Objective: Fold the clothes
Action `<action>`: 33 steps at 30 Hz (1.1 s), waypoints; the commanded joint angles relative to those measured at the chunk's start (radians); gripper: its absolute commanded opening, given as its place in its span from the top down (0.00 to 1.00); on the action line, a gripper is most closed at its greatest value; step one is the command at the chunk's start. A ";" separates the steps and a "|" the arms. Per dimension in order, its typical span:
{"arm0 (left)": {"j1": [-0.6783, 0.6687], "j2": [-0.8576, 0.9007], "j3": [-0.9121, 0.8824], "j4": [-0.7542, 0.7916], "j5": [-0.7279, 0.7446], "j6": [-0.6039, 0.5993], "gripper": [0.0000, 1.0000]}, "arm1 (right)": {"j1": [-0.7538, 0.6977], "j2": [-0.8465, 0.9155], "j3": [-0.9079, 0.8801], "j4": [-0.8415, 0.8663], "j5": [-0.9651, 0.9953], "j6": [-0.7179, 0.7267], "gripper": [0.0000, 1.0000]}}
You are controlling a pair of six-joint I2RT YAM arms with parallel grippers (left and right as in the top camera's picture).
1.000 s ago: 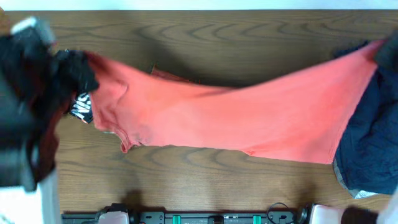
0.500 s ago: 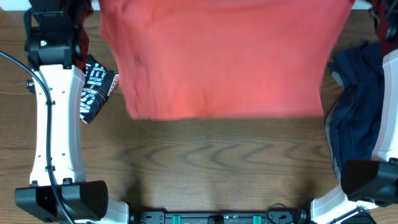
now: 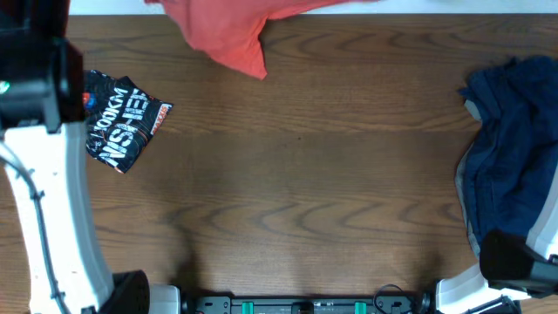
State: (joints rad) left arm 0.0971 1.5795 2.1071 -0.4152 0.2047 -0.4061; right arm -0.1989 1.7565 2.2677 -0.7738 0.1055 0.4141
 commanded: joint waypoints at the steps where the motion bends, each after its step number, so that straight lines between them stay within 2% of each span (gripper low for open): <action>1: 0.012 0.007 0.003 -0.208 -0.002 0.042 0.94 | -0.014 0.011 0.002 -0.126 0.143 -0.012 0.99; 7: 0.010 0.019 -0.062 -0.704 -0.003 0.071 0.94 | -0.013 0.040 -0.066 -0.454 0.142 -0.031 0.99; 13: 0.010 0.029 -0.209 -0.954 -0.003 0.091 0.94 | -0.013 0.047 -0.248 -0.667 0.146 -0.056 0.99; 19: 0.010 0.029 -0.438 -1.100 -0.011 0.122 0.94 | -0.023 0.047 -0.472 -0.776 0.177 -0.055 0.99; 27: 0.010 0.027 -0.778 -1.094 -0.052 0.151 0.94 | -0.030 0.047 -0.721 -0.790 0.177 -0.044 0.99; 33: 0.011 0.005 -0.838 -1.111 -0.142 0.143 0.94 | -0.030 0.047 -0.819 -0.791 0.179 -0.044 0.99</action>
State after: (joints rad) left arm 0.1032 1.6081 1.2724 -1.5127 0.1352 -0.2722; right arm -0.2241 1.8000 1.4765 -1.5627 0.2596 0.3737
